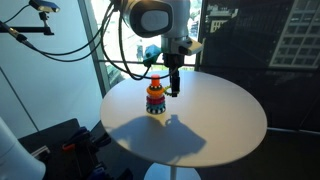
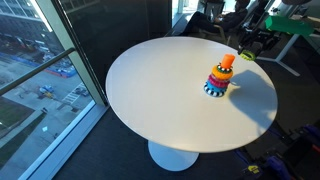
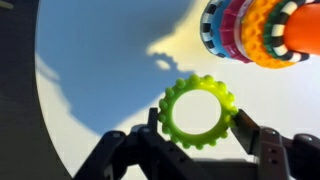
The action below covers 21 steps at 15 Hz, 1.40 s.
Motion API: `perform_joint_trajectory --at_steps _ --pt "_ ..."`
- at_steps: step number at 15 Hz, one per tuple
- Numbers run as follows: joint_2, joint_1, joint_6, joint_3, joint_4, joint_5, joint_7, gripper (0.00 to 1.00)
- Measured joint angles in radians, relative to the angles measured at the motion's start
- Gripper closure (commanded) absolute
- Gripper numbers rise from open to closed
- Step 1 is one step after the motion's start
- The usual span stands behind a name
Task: Pick up the lime green ring and put it on the ring holder
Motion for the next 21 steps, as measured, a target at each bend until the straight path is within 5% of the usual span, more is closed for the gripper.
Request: perform_joint_trajectory --at_steps 8,21 --pt "-0.094 0.015 -0.138 0.073 0.065 0.056 0.000 0.51" --pt "-0.035 0.049 -0.205 0.120 0.114 0.092 0.004 0.51"
